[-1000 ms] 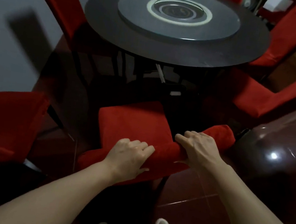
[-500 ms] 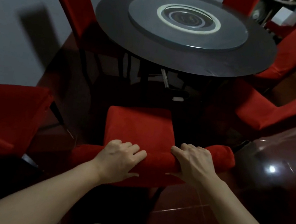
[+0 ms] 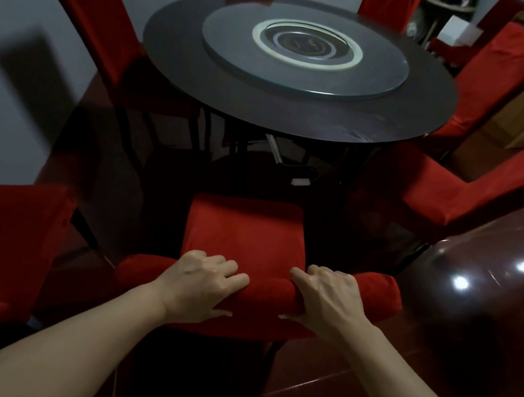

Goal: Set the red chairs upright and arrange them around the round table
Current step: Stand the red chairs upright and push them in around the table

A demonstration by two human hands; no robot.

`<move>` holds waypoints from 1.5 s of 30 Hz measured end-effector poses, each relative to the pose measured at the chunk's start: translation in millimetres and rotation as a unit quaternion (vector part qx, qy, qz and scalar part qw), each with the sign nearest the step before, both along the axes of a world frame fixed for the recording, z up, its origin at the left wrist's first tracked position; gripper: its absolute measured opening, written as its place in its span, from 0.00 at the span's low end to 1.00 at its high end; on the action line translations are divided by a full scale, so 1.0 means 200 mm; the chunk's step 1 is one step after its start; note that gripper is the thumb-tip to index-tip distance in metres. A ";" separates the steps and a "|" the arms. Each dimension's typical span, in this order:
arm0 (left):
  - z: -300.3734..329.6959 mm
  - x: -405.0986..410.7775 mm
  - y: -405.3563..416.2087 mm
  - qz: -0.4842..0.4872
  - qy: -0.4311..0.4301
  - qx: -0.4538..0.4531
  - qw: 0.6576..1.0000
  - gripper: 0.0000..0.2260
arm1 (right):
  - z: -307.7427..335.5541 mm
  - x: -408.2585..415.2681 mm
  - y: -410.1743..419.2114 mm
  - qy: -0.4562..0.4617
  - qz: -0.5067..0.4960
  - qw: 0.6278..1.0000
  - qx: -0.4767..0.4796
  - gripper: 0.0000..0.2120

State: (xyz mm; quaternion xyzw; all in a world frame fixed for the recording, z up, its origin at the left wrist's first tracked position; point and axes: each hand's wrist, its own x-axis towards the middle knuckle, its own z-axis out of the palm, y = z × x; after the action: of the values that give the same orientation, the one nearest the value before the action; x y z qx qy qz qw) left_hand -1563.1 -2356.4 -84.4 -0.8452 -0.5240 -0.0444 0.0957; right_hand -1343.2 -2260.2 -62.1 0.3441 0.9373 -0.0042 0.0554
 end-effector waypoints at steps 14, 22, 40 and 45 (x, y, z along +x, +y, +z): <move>0.01 -0.09 0.37 -0.003 0.008 0.012 1.000 0.30 | 0.06 -0.07 0.30 -0.023 -0.017 1.000 0.013 0.30; 0.04 -0.09 0.54 -0.015 -0.002 0.032 0.999 0.30 | 0.09 -0.08 0.46 -0.024 -0.021 0.999 0.012 0.30; -0.02 0.21 0.91 -0.013 -0.008 0.000 1.000 0.27 | 0.04 0.20 0.82 -0.046 -0.044 0.998 0.006 0.29; -0.04 0.26 1.00 -0.018 -0.009 -0.006 1.000 0.27 | 0.02 0.25 0.91 -0.053 -0.047 0.997 0.003 0.30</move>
State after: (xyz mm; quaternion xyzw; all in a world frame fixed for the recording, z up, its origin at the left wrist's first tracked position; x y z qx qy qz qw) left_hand -1510.2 -2156.8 -92.7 -0.8545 -0.5100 -0.0501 0.0850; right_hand -1292.8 -2078.7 -58.2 0.3881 0.9156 0.0146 0.1040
